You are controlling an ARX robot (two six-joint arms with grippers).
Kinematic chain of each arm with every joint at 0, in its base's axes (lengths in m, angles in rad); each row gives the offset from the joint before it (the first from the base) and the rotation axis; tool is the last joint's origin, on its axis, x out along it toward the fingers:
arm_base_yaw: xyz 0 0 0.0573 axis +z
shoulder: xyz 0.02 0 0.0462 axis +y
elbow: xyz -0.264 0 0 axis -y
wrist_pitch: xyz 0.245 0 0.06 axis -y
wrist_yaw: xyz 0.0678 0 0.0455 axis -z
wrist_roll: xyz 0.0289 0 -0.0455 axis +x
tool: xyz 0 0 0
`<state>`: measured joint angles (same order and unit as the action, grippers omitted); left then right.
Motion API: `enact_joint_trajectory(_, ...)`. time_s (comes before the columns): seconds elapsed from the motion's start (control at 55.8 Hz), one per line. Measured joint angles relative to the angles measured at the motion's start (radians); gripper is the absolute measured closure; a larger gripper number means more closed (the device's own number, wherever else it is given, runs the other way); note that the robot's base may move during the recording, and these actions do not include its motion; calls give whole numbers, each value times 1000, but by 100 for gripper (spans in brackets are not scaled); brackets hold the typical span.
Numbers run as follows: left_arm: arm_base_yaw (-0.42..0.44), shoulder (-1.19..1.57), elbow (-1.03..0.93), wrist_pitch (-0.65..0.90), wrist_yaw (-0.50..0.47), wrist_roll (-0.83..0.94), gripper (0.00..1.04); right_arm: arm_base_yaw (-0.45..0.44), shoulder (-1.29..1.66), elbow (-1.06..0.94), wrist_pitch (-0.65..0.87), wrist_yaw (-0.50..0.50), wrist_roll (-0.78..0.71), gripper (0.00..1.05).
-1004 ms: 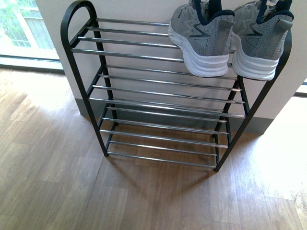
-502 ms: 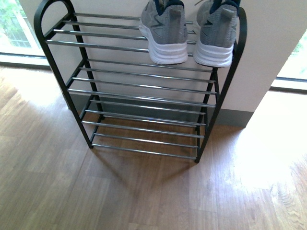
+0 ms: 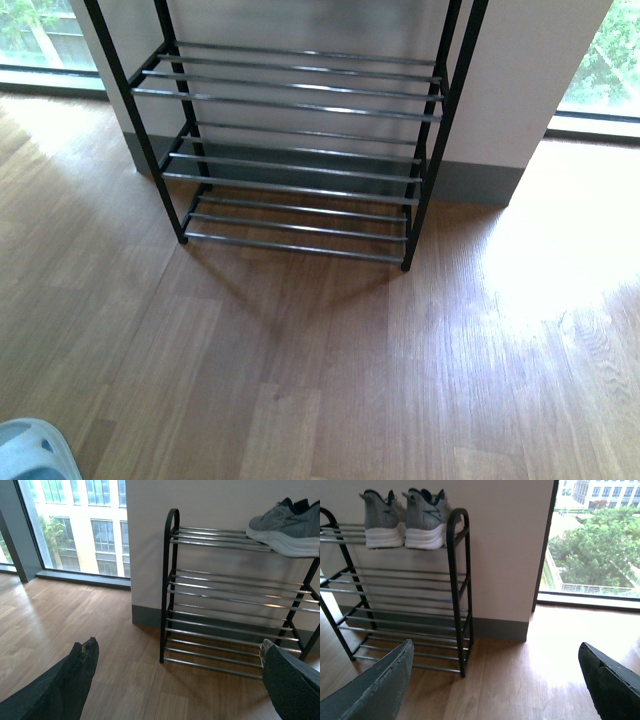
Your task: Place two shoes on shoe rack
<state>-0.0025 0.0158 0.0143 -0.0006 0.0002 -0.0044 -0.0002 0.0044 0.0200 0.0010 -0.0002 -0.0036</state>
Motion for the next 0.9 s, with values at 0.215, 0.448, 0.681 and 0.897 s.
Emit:
enact_joint_trajectory(0.215, 0, 0, 0, 0, 1, 0, 9, 0, 0, 0, 0, 3, 1, 9)
enact_joint_trajectory(0.448, 0, 0, 0, 0, -3, 0, 9, 0, 0, 0, -1, -2, 2, 9)
enact_joint_trajectory(0.681, 0, 0, 0, 0, 3, 0, 9, -1, 0, 0, -2, 6, 3, 9)
enact_joint_trajectory(0.897, 0, 0, 0, 0, 0, 0, 9, 0, 0, 0, -2, 3, 3, 9)
